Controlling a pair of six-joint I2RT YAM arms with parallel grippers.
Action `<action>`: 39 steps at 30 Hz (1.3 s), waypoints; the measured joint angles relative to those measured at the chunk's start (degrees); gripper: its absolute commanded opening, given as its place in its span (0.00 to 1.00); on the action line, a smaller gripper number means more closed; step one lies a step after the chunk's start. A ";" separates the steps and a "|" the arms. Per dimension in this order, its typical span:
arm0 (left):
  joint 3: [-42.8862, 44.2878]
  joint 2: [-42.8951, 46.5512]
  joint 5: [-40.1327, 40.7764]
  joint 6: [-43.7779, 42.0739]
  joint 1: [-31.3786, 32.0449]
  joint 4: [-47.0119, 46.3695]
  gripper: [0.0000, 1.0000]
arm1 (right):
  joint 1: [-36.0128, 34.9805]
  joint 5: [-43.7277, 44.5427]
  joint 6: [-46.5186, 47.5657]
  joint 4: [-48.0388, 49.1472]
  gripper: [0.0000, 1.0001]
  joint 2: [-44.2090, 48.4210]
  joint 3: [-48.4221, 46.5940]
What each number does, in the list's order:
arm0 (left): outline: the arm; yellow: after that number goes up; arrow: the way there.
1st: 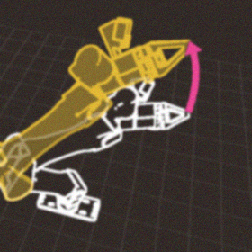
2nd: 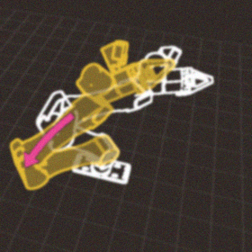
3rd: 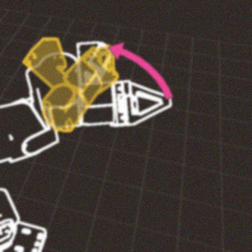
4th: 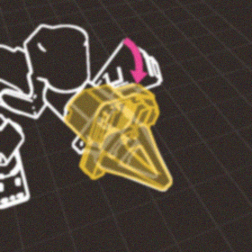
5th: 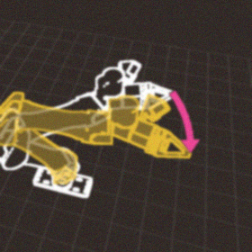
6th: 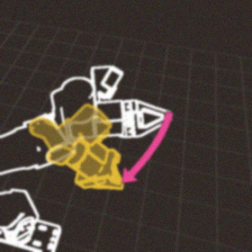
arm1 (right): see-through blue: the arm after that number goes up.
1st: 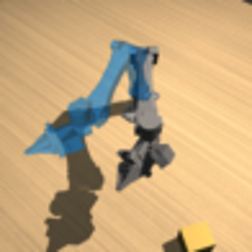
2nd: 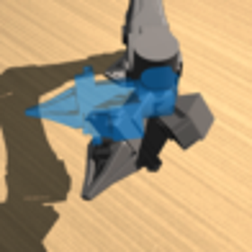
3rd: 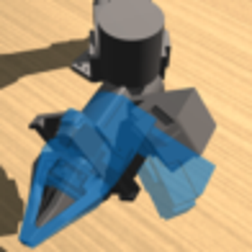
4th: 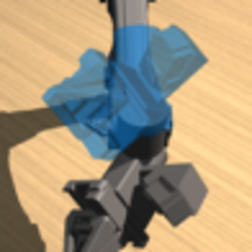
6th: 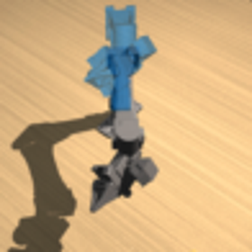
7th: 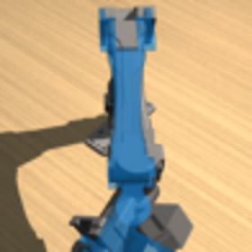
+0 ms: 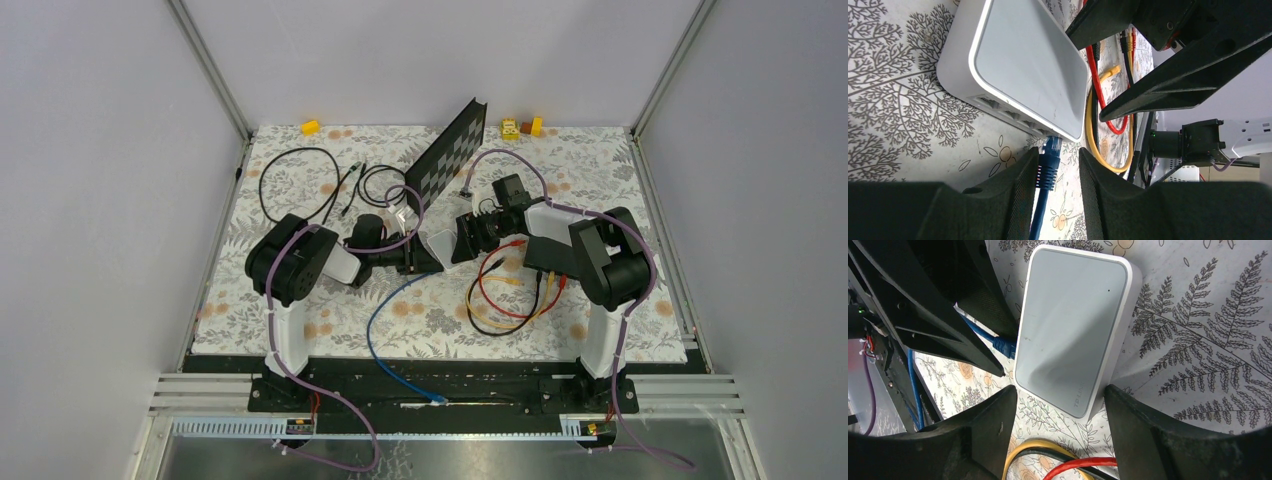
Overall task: Pull the plug from the switch port
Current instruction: Pull the connector from the switch port.
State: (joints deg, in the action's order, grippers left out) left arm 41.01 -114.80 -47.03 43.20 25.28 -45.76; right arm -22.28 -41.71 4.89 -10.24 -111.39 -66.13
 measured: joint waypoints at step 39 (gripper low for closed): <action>-0.28 -0.46 1.07 1.84 0.00 -1.16 0.32 | 0.00 -1.22 0.00 0.24 0.70 0.00 0.52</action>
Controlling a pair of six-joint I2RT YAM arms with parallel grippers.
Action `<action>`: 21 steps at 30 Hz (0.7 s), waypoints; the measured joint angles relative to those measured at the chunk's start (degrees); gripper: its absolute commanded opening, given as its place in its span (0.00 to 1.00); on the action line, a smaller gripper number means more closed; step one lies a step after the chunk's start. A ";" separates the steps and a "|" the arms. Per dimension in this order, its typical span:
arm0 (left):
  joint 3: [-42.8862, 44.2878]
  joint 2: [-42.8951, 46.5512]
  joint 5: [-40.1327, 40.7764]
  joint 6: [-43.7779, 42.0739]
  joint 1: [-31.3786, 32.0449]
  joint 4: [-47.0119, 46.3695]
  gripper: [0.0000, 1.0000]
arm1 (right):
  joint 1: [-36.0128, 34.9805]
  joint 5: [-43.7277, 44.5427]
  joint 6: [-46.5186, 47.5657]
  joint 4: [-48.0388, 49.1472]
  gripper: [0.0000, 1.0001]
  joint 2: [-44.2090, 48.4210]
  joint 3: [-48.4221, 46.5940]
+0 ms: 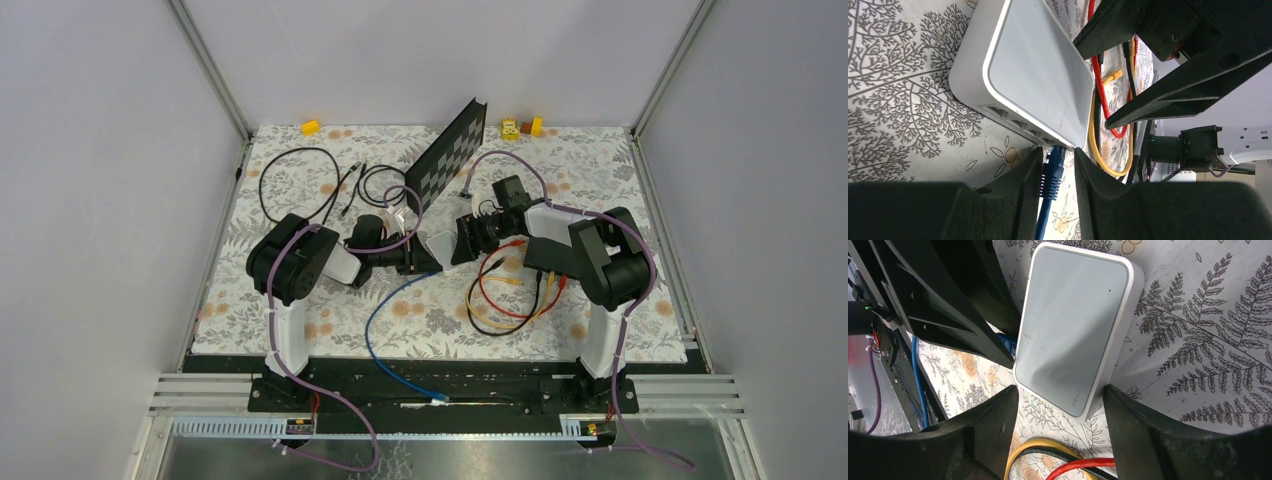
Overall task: Pull the plug from the switch port
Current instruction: Pull the connector from the switch port.
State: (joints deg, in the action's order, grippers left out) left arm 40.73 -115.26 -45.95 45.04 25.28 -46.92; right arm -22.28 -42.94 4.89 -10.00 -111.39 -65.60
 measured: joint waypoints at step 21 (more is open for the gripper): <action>-0.48 -1.16 -0.79 0.46 -0.61 -2.32 0.14 | -0.07 0.00 -0.02 0.07 0.80 0.46 0.31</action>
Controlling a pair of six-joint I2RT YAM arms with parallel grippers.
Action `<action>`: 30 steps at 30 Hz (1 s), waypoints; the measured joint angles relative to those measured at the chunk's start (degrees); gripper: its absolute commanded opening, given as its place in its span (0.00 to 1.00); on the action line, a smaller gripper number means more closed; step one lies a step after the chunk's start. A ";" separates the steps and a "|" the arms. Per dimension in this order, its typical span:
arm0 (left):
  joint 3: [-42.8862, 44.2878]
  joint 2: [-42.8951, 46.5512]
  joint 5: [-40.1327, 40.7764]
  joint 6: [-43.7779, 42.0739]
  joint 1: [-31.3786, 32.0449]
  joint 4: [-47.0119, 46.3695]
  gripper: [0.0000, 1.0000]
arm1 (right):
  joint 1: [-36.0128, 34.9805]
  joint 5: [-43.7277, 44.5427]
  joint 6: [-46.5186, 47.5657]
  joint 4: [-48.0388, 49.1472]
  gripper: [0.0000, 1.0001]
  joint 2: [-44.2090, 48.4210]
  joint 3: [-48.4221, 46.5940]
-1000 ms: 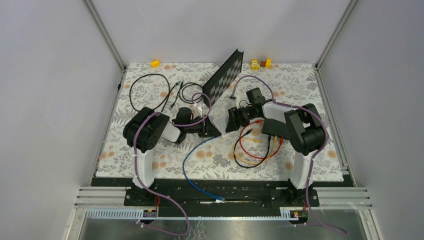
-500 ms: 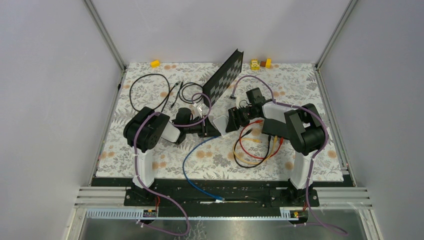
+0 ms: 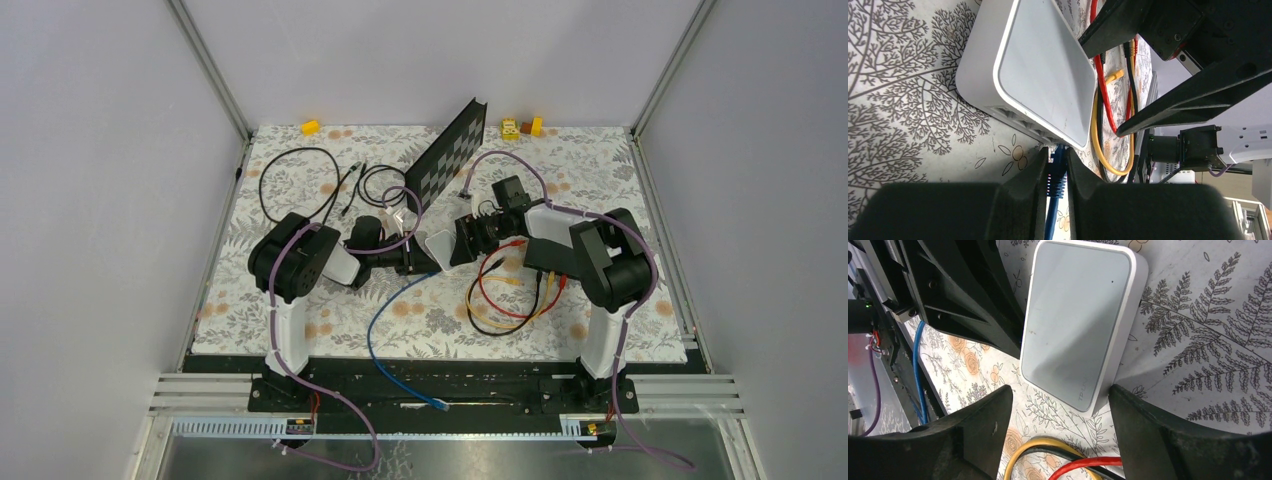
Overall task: Pull the plug from the switch port
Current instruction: Pull the connector from the switch port.
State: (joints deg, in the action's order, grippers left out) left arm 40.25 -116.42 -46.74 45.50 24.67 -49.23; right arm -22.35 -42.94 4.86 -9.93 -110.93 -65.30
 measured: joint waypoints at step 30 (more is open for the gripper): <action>5.14 -2.51 -6.16 0.55 -2.21 6.93 0.04 | -11.72 28.61 1.99 4.31 1.00 8.55 7.02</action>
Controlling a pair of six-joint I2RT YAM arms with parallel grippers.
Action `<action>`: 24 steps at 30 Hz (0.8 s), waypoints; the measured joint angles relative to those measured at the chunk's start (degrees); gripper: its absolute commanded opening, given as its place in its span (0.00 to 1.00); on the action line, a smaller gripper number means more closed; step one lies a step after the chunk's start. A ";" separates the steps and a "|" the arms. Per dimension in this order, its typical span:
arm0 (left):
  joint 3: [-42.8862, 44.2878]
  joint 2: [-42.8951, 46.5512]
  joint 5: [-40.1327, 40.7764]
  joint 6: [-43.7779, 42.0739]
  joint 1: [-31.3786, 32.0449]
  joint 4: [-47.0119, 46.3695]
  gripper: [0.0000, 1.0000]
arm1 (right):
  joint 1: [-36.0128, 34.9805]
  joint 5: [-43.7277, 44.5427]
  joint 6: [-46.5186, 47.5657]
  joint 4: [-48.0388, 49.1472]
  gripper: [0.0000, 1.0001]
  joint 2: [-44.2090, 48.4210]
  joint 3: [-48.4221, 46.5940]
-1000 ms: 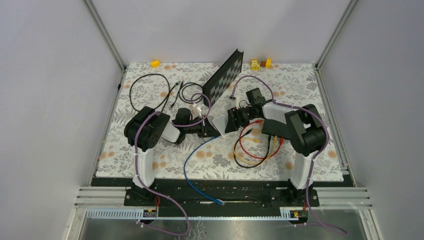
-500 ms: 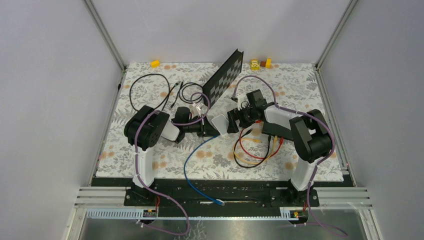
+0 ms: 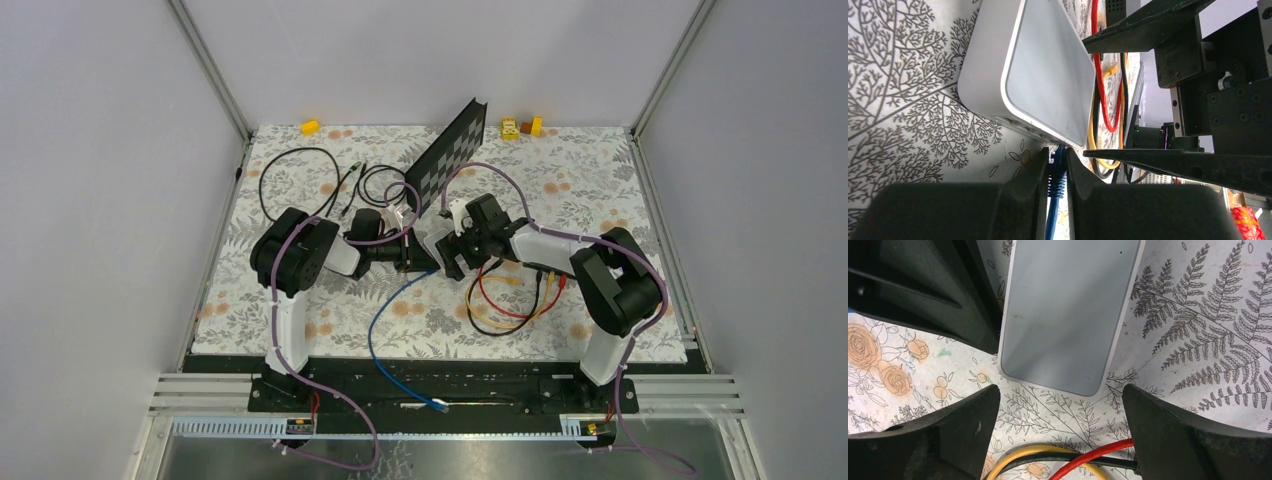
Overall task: Pull the plug from the switch port
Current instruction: Pull the connector from the switch port.
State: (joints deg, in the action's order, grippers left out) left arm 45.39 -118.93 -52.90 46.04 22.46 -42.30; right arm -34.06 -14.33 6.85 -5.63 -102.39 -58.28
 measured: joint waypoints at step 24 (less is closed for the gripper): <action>0.33 -0.17 0.35 0.55 -0.70 0.09 0.00 | -2.97 5.90 -4.39 4.70 0.77 -3.41 -2.27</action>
State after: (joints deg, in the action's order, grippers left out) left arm 45.71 -119.11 -52.56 46.59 21.76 -42.22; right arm -37.04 -8.43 2.46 -0.93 -105.80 -60.55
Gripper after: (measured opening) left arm 0.165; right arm 0.814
